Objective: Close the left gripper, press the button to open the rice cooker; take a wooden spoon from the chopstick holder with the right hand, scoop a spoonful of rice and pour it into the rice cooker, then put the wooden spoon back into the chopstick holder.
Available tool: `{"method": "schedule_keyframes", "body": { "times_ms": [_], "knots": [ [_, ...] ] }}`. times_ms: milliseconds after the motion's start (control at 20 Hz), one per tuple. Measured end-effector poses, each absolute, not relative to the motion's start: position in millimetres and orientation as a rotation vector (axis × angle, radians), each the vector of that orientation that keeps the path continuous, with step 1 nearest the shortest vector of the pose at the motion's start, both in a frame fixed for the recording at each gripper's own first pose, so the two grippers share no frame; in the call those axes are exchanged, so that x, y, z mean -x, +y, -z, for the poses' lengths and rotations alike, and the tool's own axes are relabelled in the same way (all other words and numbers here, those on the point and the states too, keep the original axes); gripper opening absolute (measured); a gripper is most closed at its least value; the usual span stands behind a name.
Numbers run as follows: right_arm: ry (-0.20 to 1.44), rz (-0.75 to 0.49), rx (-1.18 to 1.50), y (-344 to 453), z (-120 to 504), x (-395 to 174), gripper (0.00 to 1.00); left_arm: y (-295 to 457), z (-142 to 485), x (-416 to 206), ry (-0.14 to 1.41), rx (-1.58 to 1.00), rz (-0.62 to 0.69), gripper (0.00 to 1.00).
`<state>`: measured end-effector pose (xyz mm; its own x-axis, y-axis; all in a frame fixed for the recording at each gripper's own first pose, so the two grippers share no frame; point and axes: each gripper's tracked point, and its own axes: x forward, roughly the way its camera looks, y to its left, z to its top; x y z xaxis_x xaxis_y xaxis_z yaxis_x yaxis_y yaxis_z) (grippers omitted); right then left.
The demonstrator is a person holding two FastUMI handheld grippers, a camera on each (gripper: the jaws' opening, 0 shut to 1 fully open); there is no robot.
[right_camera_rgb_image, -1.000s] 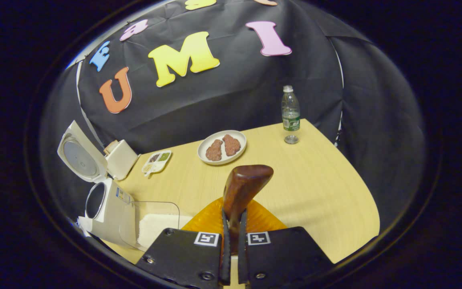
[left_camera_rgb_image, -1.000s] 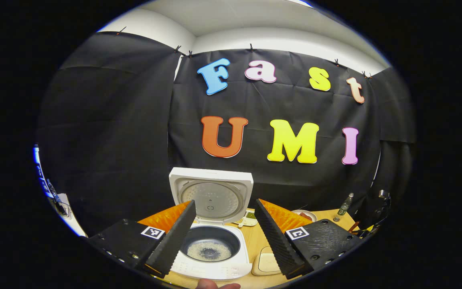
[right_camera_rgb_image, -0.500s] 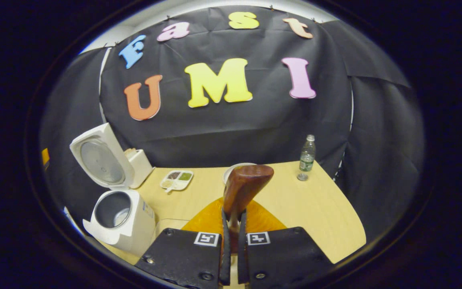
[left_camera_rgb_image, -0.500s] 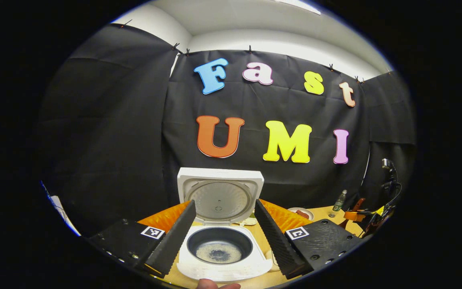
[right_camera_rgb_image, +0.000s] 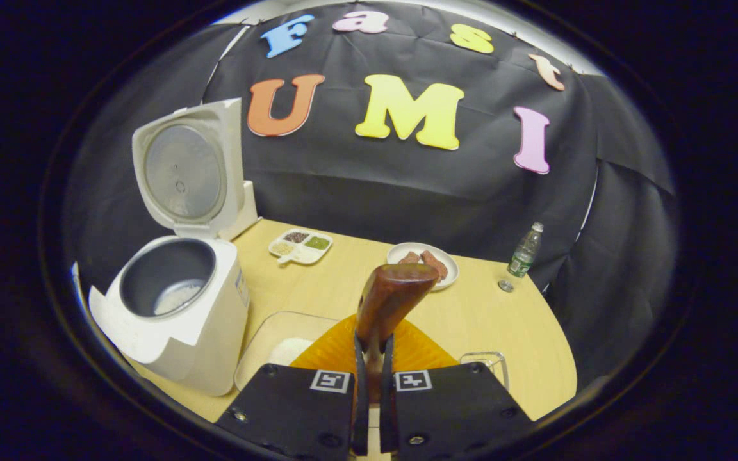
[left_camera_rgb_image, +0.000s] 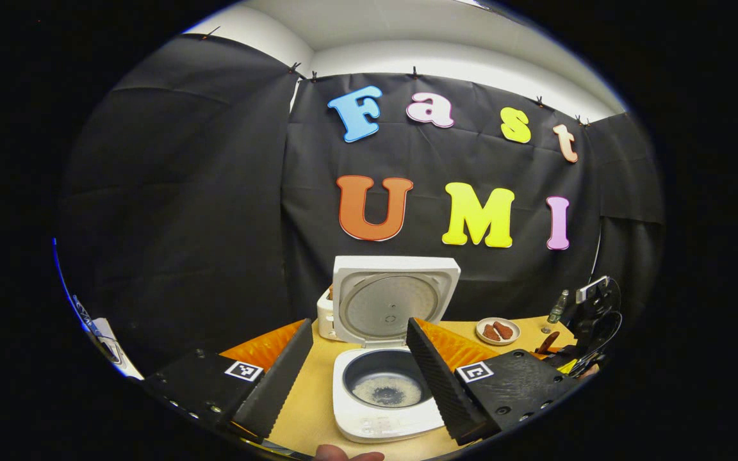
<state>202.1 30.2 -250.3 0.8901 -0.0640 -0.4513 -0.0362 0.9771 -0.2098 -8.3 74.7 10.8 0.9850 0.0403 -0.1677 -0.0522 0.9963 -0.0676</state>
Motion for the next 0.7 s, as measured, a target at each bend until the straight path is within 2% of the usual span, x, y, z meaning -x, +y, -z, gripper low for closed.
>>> {"method": "schedule_keyframes", "body": {
  "times_ms": [400,700],
  "knots": [
    [0.504,0.037,0.251,44.7,285.2,-199.7,0.12,96.4,1.1,21.2,0.199,0.075,-0.077,0.94],
    [0.571,-0.03,-0.037,82.0,297.2,-196.4,0.12,103.9,1.3,24.9,0.202,0.078,-0.099,0.94]
  ]
}}
